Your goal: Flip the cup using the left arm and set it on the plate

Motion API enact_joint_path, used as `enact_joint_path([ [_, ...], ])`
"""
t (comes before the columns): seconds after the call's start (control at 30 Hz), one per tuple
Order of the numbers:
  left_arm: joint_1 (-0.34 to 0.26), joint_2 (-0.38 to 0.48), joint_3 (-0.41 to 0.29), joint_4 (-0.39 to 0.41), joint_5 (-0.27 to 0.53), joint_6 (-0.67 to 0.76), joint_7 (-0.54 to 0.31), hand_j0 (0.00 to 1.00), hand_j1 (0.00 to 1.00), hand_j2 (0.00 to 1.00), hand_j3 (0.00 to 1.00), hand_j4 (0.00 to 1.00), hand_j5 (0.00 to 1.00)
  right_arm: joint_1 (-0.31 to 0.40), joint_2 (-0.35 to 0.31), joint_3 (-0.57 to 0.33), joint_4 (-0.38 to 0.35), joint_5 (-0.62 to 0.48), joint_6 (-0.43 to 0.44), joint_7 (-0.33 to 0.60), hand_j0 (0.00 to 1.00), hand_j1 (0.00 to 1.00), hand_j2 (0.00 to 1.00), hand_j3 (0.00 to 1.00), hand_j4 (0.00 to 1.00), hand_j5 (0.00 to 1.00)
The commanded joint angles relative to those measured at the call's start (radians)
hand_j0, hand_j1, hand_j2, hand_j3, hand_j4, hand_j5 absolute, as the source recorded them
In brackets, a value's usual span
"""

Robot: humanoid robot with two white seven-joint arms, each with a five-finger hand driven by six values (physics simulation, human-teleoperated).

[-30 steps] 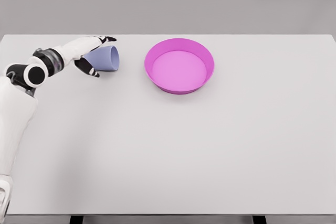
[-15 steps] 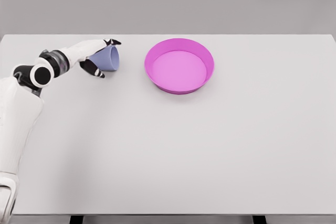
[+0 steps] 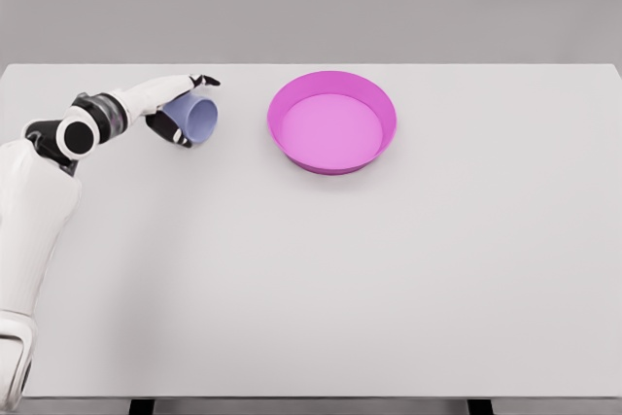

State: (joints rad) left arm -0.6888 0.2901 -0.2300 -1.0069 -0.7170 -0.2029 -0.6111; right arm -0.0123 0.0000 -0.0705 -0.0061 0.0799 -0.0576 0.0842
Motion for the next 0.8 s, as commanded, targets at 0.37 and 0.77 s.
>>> enact_joint_path([
  [0.37, -0.002, 0.000, 0.001, 0.013, 0.002, 0.002, 0.000, 0.96, 0.96, 0.96, 0.96, 0.96, 0.96, 0.000, 0.000, 0.000, 0.000, 0.000, 0.001, 0.000, 1.00, 1.00, 1.00, 1.00, 1.00, 1.00],
  [0.77, -0.003, 0.006, 0.000, 0.019, 0.002, -0.003, 0.000, 0.96, 0.96, 0.96, 0.96, 0.96, 0.96, 0.000, 0.000, 0.000, 0.000, 0.000, -0.001, 0.000, 1.00, 1.00, 1.00, 1.00, 1.00, 1.00],
])
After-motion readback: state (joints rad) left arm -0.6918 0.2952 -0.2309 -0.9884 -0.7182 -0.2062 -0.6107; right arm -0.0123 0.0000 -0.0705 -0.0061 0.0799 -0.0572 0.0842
